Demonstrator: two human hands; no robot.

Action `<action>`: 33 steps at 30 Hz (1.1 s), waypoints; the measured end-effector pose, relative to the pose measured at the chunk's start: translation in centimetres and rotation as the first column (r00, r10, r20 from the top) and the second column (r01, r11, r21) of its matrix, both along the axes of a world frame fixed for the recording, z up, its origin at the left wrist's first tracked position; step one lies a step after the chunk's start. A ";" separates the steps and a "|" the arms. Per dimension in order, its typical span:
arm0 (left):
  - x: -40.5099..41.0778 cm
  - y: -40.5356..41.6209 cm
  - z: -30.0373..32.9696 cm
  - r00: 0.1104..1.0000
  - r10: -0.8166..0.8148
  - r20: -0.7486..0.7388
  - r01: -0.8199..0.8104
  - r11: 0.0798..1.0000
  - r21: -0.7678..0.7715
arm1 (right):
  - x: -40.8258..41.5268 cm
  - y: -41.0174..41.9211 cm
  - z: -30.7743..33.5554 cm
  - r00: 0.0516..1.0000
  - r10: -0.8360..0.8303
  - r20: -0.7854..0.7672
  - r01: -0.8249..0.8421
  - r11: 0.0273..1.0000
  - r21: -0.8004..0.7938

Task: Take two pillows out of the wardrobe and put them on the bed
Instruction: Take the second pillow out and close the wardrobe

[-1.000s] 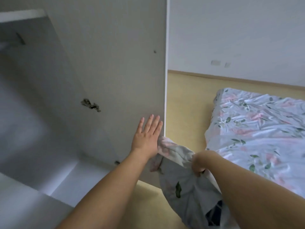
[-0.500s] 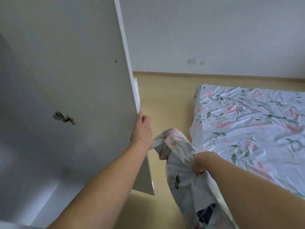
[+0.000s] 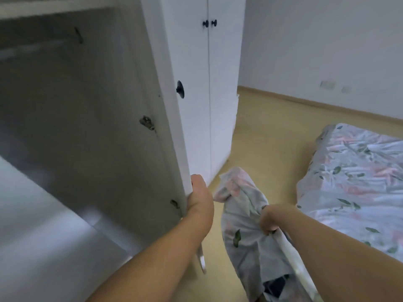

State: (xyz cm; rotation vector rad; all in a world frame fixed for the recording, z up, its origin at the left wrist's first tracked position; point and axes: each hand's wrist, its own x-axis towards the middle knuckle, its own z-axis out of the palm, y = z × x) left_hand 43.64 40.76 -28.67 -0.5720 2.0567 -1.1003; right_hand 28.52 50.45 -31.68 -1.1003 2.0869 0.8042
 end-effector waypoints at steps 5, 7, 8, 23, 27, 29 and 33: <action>5.8 -2.8 -1.4 0.986 0.118 -0.119 -0.120 0.993 -0.007 | 4.1 -4.3 -1.2 0.978 0.205 0.040 -0.206 0.979 0.013; 8.3 -4.0 -1.5 0.967 0.125 -0.224 -0.136 0.990 -0.033 | 6.0 -5.8 -0.7 0.973 0.222 0.064 -0.223 0.975 0.015; 10.0 -4.8 -1.5 0.946 0.152 -0.286 -0.166 0.986 -0.025 | 7.4 -6.8 -0.5 0.972 0.220 0.083 -0.223 0.974 0.029; 21.8 -12.4 -0.7 0.621 0.535 -0.573 -0.519 0.829 0.211 | 17.9 -14.3 2.1 0.881 0.441 0.172 -0.448 0.894 0.006; 23.1 -14.7 -0.2 0.608 0.559 -0.564 -0.520 0.817 0.248 | 18.9 -15.1 2.3 0.861 0.490 0.136 -0.492 0.870 -0.017; 23.9 -16.1 -0.2 0.597 0.550 -0.585 -0.506 0.823 0.257 | 19.1 -15.8 2.3 0.863 0.490 0.127 -0.490 0.871 -0.033; 24.8 -17.5 -0.4 0.579 0.542 -0.610 -0.471 0.832 0.292 | 19.3 -17.1 2.8 0.870 0.480 0.116 -0.478 0.877 -0.044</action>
